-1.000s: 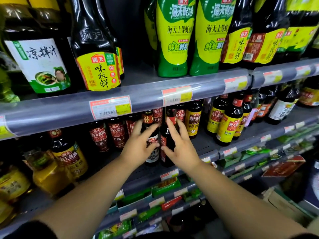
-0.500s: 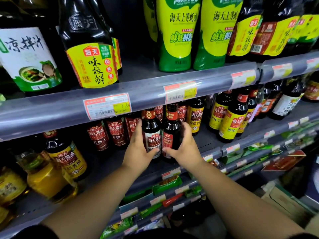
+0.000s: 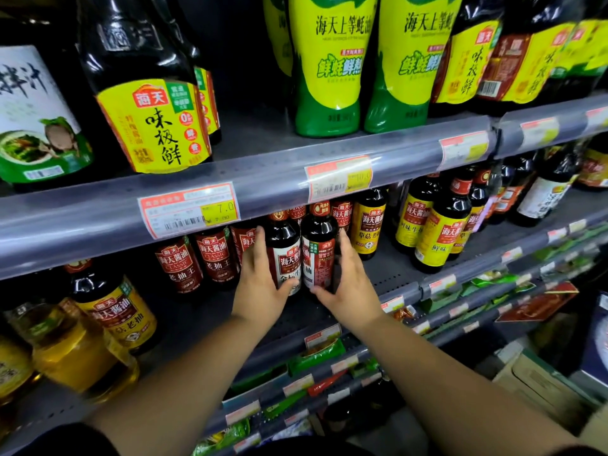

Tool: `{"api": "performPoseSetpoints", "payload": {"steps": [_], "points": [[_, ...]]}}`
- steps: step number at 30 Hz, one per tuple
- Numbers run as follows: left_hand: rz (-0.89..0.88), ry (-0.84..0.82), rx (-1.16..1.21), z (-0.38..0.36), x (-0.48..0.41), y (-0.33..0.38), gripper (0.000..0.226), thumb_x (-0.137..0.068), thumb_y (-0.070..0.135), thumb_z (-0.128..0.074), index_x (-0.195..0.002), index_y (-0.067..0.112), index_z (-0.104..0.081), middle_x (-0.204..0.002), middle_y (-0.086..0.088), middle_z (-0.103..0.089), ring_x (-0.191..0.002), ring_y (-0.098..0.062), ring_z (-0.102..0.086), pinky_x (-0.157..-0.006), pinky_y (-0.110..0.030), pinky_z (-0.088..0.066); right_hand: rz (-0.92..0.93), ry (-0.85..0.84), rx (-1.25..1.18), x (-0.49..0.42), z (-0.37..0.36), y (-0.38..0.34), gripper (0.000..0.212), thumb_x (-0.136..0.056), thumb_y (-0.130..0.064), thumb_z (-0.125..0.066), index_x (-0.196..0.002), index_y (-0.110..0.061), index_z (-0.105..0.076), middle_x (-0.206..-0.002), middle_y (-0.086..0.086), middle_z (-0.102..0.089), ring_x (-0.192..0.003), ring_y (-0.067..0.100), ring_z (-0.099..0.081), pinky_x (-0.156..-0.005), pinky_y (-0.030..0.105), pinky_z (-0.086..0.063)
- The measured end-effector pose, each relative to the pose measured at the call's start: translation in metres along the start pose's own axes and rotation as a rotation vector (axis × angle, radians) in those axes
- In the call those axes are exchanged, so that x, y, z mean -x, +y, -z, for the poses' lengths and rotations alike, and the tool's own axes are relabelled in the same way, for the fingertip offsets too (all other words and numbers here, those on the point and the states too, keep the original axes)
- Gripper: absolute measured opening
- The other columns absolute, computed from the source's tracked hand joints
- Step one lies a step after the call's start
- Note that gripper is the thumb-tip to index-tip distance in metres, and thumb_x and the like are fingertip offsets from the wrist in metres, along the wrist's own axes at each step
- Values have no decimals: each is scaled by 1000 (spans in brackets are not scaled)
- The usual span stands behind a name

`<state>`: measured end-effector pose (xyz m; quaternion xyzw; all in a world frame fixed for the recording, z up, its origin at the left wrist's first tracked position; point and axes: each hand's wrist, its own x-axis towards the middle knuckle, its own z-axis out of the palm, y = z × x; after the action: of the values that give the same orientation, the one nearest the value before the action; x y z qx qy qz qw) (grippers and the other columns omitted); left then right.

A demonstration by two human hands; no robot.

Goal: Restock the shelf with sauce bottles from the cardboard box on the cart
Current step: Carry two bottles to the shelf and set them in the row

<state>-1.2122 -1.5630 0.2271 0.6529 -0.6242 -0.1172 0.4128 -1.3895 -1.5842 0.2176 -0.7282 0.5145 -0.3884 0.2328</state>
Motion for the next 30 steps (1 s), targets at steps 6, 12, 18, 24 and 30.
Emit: {"api": "performPoseSetpoints", "payload": {"steps": [6, 12, 18, 24, 30], "points": [[38, 16, 39, -3, 3, -5, 116, -76, 18, -78, -149, 44, 9, -154, -5, -27, -138, -24, -38, -106, -39, -42, -83, 33, -67, -12, -9, -4, 108, -82, -22, -76, -152, -41, 3, -152, -5, -39, -135, 16, -44, -105, 41, -47], [45, 44, 8, -7, 2, -3, 114, -76, 20, -79, -150, 39, 6, -148, -9, -30, -134, -28, -42, -102, -42, -45, -150, 83, -77, -29, -16, -7, 115, -65, -34, -88, -151, -34, -12, -148, -2, -40, -138, 20, -38, -109, 44, -41], [69, 33, 11, -10, -8, -9, 112, -80, 17, -74, -148, 46, 10, -154, -7, -29, -138, -28, -39, -106, -47, -43, -152, 41, -137, -35, -12, 0, 103, -75, -20, -82, -150, -36, -14, -138, -6, -45, -125, 10, -46, -106, 40, -45], [103, 106, 45, -23, 1, -10, 95, -84, 15, -69, -152, 36, -6, -152, -8, -29, -136, -30, -41, -104, -41, -42, -126, 20, -78, -26, -12, 13, 103, -80, -16, -78, -153, -38, -9, -147, -1, -37, -135, 17, -41, -107, 34, -40], [125, 117, 101, -36, -8, -2, 88, -84, 9, -67, -152, 28, -14, -153, -10, -27, -138, -28, -37, -103, -28, -32, -128, 26, -84, -32, -16, 15, 98, -82, -15, -75, -154, -35, -11, -152, -2, -36, -138, 16, -38, -110, 43, -41]]}}
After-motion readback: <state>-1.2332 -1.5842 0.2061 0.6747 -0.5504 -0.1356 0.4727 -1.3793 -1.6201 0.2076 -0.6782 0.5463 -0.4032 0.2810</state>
